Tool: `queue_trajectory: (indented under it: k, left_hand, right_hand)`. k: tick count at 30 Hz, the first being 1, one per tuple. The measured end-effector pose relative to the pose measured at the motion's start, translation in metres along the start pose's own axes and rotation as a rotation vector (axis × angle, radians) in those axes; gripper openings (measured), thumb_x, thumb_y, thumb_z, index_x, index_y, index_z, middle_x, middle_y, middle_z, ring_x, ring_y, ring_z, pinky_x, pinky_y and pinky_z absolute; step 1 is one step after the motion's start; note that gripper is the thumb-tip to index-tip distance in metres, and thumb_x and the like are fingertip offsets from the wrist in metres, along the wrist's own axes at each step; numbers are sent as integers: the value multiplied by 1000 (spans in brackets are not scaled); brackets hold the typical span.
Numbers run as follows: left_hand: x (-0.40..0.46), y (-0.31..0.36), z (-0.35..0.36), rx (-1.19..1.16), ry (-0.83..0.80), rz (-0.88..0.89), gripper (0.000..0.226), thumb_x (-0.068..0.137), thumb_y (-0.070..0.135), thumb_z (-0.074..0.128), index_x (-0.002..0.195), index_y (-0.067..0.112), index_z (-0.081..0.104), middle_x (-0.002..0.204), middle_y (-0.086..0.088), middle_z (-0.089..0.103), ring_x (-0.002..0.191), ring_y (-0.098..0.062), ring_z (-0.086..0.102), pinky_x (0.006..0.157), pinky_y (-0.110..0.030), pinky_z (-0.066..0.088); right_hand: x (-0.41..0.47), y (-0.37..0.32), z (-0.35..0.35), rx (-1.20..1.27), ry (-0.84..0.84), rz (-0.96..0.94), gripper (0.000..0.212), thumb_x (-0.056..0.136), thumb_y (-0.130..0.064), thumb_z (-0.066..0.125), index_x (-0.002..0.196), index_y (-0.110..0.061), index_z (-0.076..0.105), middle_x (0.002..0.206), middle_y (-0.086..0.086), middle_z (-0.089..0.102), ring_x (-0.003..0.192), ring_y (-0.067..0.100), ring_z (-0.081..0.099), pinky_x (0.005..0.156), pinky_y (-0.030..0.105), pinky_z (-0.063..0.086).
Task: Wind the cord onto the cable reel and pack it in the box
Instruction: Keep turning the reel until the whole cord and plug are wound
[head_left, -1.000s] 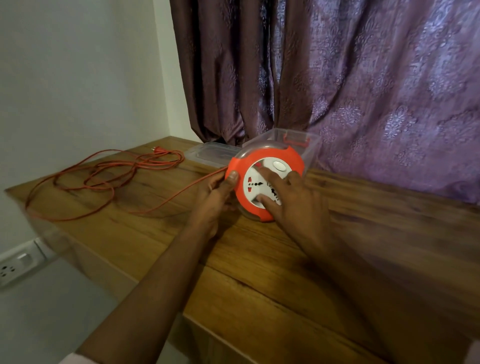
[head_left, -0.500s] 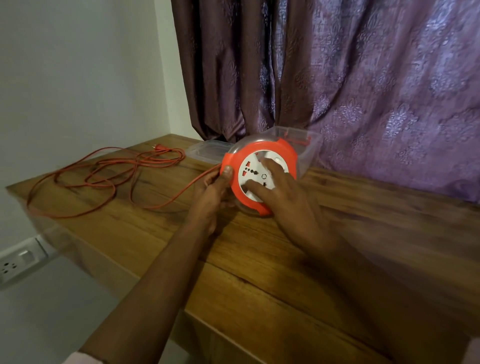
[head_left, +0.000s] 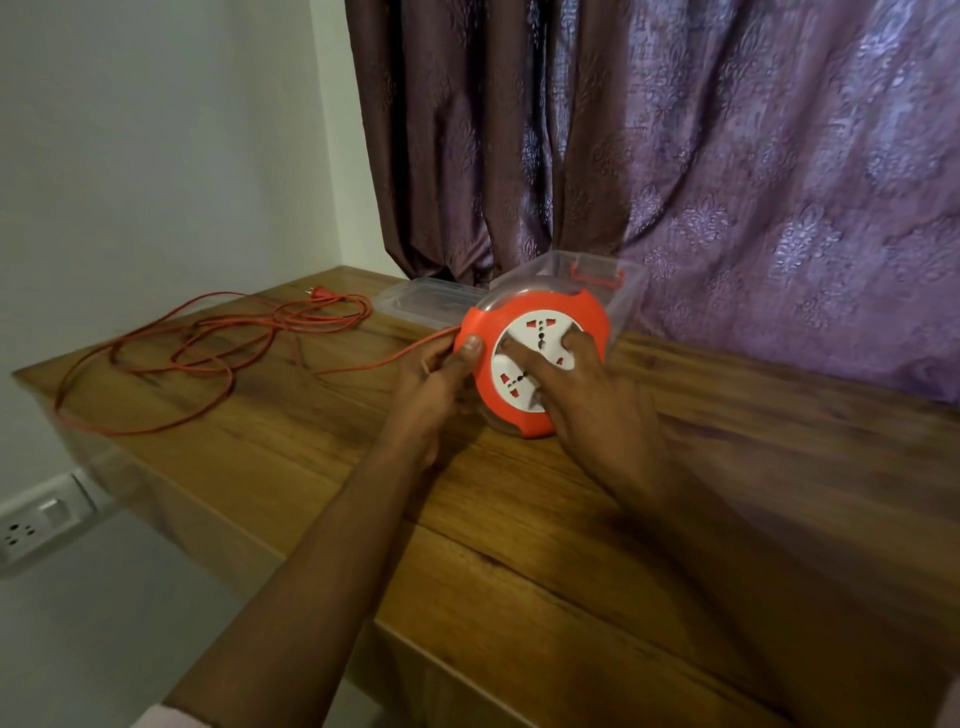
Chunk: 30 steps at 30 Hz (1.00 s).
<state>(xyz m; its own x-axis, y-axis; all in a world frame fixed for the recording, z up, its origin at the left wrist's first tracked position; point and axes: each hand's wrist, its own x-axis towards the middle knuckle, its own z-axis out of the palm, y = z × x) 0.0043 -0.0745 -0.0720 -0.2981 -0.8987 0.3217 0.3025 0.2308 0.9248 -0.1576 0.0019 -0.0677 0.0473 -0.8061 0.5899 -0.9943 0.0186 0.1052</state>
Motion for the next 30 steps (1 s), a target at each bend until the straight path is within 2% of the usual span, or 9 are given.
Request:
queue_trajectory:
  k: [6, 10, 14, 17, 20, 22, 25, 27, 30]
  left_hand:
    - [-1, 1, 0, -20, -3, -5, 14, 98, 29, 58, 96, 30, 73, 87, 9, 80, 78, -9, 77, 57, -24, 60]
    - [-1, 0, 2, -19, -23, 1, 14, 99, 28, 57, 101, 27, 72, 91, 7, 80, 82, -11, 77, 61, -28, 62]
    - [-3, -1, 3, 0, -47, 21, 14, 100, 24, 56, 103, 27, 70, 90, 12, 80, 80, -8, 76, 59, -23, 60]
    - [-3, 0, 4, 11, -45, 33, 14, 101, 24, 56, 101, 27, 69, 87, 14, 80, 78, -5, 76, 57, -20, 58]
    - [-2, 0, 2, 13, -17, 39, 15, 101, 26, 56, 103, 26, 71, 88, 8, 80, 79, -10, 77, 59, -26, 62]
    - [0, -1, 1, 9, 5, 46, 15, 101, 28, 56, 102, 26, 71, 88, 5, 81, 79, -13, 77, 59, -29, 62]
    - [1, -2, -1, -2, 38, 55, 17, 100, 29, 58, 95, 30, 74, 85, 6, 80, 75, -11, 76, 57, -29, 62]
    - [1, -2, -1, -4, 34, 58, 16, 97, 33, 60, 93, 32, 75, 87, 6, 80, 77, -13, 77, 60, -31, 63]
    - [2, -3, -3, -18, 35, 43, 14, 93, 37, 62, 92, 34, 76, 91, 6, 80, 80, -14, 77, 63, -34, 64]
  right_hand:
    - [0, 1, 5, 62, 98, 47, 61, 87, -47, 56, 141, -50, 27, 123, 5, 56, 75, 32, 66, 52, 35, 51]
    - [1, 0, 7, 111, 180, 134, 59, 86, -63, 49, 139, -46, 31, 98, 1, 67, 72, 30, 67, 56, 36, 54]
    - [1, -4, 9, 225, 230, 221, 52, 86, -64, 48, 130, -37, 39, 77, -1, 73, 67, 32, 68, 57, 36, 53]
    - [0, -7, 10, 277, 206, 283, 48, 88, -61, 43, 128, -35, 37, 74, -1, 73, 70, 32, 68, 57, 34, 48]
    - [-1, -8, 5, 230, 237, 212, 42, 92, -45, 50, 130, -28, 45, 81, 1, 73, 68, 32, 68, 54, 35, 50]
    - [-1, -7, 1, 161, 250, 112, 42, 91, -30, 56, 131, -23, 47, 100, 4, 69, 71, 31, 67, 50, 35, 50]
    - [-1, -5, 0, 77, 164, -52, 58, 81, -10, 60, 133, -27, 42, 130, 9, 50, 90, 32, 63, 49, 37, 51]
    - [0, -8, 1, 39, 153, -103, 57, 82, -11, 60, 132, -32, 42, 144, 11, 37, 101, 35, 60, 55, 40, 54]
    - [3, -12, 3, 61, 90, -110, 49, 92, -22, 59, 130, -43, 37, 153, 10, 24, 108, 36, 57, 65, 47, 57]
